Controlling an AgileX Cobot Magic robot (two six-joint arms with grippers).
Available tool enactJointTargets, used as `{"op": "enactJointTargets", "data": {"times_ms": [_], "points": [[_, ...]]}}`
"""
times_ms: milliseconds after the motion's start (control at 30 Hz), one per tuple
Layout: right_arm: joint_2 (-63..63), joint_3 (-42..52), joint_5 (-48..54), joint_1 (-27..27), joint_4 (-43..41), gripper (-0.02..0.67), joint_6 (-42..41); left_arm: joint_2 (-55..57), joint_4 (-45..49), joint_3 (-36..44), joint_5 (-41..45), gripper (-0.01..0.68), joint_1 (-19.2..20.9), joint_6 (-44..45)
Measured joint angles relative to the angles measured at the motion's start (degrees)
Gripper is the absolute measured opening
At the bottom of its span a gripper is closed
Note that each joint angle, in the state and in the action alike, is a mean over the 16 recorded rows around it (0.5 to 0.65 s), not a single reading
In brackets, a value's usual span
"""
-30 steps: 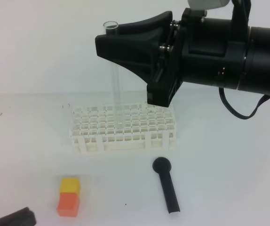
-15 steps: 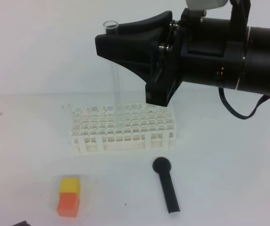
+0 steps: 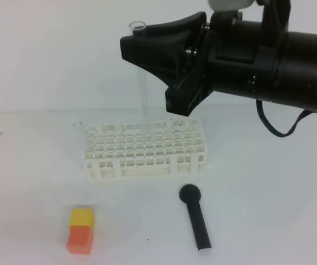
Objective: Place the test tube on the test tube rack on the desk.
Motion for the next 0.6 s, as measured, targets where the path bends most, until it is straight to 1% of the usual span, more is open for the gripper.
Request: {"op": "enactJointTargets", "data": {"times_ms": [100, 167, 233, 333, 467, 600], "points": [[1.2, -0.1, -1.4, 0.2, -1.7, 0.128, 2.1, -0.4, -0.2, 0.0, 0.6, 0.0, 7.1, 0.0], [2.3, -0.4, -2.8, 0.5, -4.5, 0.128, 5.6, -0.6, -0.2, 0.0, 0.8, 0.0, 11.6, 0.0], [3.7, -0.9, -4.9, 1.0, -9.0, 0.128, 11.1, -0.7, -0.3, 0.0, 0.7, 0.0, 15.7, 0.0], [6.3, -2.0, -8.8, 2.3, -18.4, 0.128, 22.1, -0.9, -0.4, 0.0, 0.5, 0.0, 21.0, -0.1], [10.5, -3.9, -15.6, 4.6, -32.7, 0.128, 38.4, -1.1, -0.4, 0.0, 0.1, 0.0, 26.1, -0.1], [15.5, -6.2, -24.9, 7.2, -46.5, 0.128, 54.0, -1.1, 0.3, 0.0, -0.9, 0.0, 28.6, 0.0]]}}
